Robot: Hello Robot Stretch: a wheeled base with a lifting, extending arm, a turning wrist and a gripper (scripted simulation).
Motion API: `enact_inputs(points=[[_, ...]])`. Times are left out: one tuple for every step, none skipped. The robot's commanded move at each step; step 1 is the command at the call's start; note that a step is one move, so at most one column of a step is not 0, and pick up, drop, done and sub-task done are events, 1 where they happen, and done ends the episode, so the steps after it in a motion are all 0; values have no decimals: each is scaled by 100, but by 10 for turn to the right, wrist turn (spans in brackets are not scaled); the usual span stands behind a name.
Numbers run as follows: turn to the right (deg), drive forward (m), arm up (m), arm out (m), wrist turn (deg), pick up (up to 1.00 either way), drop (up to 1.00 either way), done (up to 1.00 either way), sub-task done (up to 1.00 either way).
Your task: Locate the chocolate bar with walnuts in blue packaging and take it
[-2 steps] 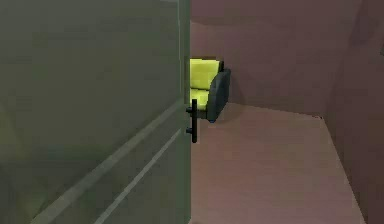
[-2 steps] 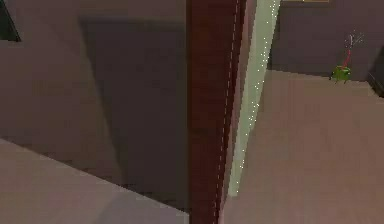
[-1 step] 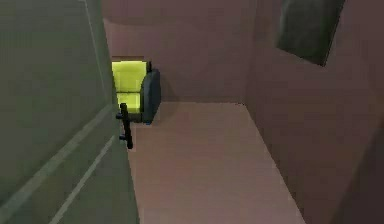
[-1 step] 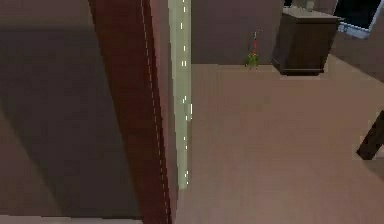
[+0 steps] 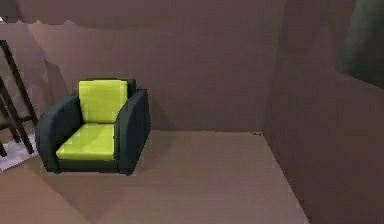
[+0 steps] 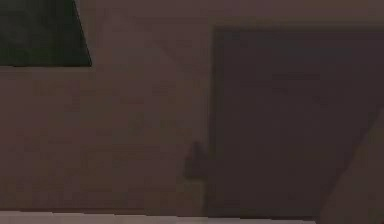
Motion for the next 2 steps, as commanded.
enact_inputs(points=[[150,0,0,0,0,0,0,0,0],[0,10,0,0,0,0,0,0,0]])
